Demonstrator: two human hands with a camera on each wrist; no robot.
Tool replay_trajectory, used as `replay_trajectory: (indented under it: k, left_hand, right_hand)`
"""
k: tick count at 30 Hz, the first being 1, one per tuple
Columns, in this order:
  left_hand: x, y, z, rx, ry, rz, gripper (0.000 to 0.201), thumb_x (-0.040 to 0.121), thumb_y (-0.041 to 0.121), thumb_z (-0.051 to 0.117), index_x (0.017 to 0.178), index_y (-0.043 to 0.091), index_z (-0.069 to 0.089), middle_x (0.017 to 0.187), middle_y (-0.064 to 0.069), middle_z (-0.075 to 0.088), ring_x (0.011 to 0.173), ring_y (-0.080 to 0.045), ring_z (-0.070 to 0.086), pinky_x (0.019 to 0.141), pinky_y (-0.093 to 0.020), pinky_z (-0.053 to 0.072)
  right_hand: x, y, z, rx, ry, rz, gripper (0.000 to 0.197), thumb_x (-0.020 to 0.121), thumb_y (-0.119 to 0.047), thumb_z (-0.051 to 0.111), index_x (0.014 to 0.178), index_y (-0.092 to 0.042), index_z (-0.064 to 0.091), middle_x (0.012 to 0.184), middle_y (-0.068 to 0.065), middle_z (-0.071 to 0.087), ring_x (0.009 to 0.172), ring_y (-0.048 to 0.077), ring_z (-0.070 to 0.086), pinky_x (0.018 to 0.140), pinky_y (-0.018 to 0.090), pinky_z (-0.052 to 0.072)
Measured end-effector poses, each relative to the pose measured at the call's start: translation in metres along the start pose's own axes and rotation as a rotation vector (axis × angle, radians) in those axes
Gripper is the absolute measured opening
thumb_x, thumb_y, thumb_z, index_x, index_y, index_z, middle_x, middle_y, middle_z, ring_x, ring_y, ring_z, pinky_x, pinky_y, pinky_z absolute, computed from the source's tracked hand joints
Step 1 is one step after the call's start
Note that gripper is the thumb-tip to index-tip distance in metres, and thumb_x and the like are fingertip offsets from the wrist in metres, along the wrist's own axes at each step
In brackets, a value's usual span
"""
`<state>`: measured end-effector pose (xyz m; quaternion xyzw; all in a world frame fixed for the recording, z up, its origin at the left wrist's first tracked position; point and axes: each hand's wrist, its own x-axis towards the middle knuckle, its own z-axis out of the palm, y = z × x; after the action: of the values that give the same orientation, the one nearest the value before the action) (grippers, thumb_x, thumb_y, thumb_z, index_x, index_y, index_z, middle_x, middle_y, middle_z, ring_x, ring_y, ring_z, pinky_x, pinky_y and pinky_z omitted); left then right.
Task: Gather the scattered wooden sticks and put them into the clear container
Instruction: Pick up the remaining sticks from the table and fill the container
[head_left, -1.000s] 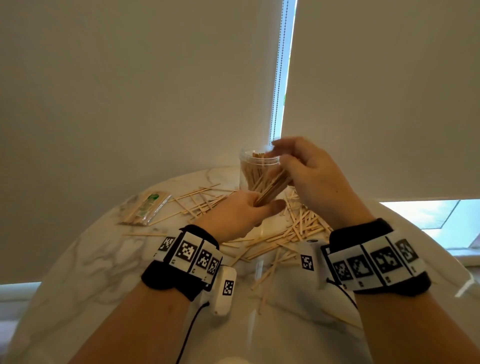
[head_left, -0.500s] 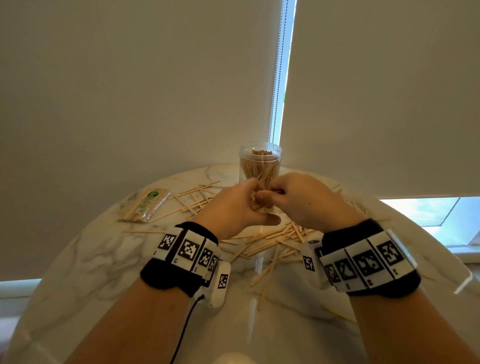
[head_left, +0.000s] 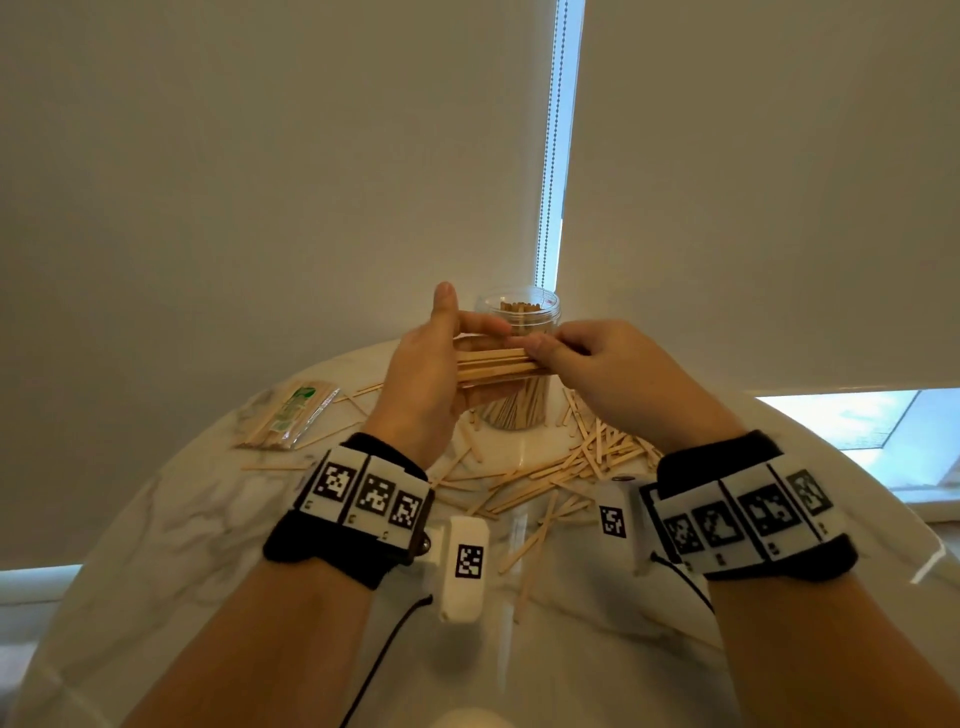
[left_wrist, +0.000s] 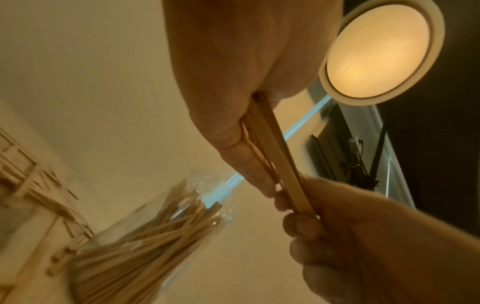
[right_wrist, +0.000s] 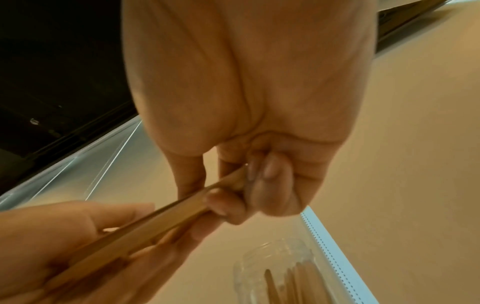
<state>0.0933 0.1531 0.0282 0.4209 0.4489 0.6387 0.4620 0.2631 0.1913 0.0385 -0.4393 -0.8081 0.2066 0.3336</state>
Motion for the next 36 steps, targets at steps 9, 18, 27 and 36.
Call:
replay_trajectory:
  k: [9,18,27,36]
  left_hand:
    - [0.008,-0.023,-0.001,0.178,0.042,0.131,0.035,0.093,0.045,0.066,0.076,0.015,0.063,0.058,0.0,0.057,0.044,-0.011,0.047,0.044,-0.024,0.037]
    - [0.019,-0.027,-0.013,0.164,0.019,0.131,0.04,0.094,0.046,0.064,0.086,0.007,0.064,0.061,-0.006,0.058,0.048,-0.012,0.05,0.047,-0.022,0.044]
    - [0.024,-0.024,-0.013,0.246,0.013,0.045,0.048,0.1,0.056,0.045,0.101,0.013,0.066,0.082,-0.003,0.072,0.057,-0.011,0.058,0.052,-0.026,0.046]
    - [0.077,-0.018,-0.007,0.586,-0.03,0.004,0.115,0.069,0.058,0.083,0.157,0.026,0.015,0.153,-0.008,0.04,0.136,-0.028,0.045,0.111,-0.047,0.041]
  right_hand:
    - [-0.002,-0.003,0.001,0.001,0.022,0.054,0.041,0.096,-0.056,0.053,0.087,-0.022,0.074,0.069,-0.002,0.066,0.057,0.009,0.055,0.056,0.031,0.045]
    - [-0.002,0.005,0.0,0.031,-0.076,0.082,0.026,0.098,-0.048,0.056,0.092,-0.029,0.073,0.043,-0.016,0.046,0.038,0.0,0.041,0.048,0.02,0.031]
    - [-0.004,0.006,-0.002,0.017,0.042,0.105,0.03,0.101,-0.045,0.052,0.092,-0.028,0.075,0.044,-0.01,0.046,0.036,0.002,0.038,0.039,0.013,0.029]
    - [0.054,-0.005,-0.039,-0.23,0.237,0.195,0.028,0.103,-0.035,0.053,0.107,-0.017,0.075,0.069,-0.003,0.058,0.059,0.01,0.05,0.05,0.021,0.033]
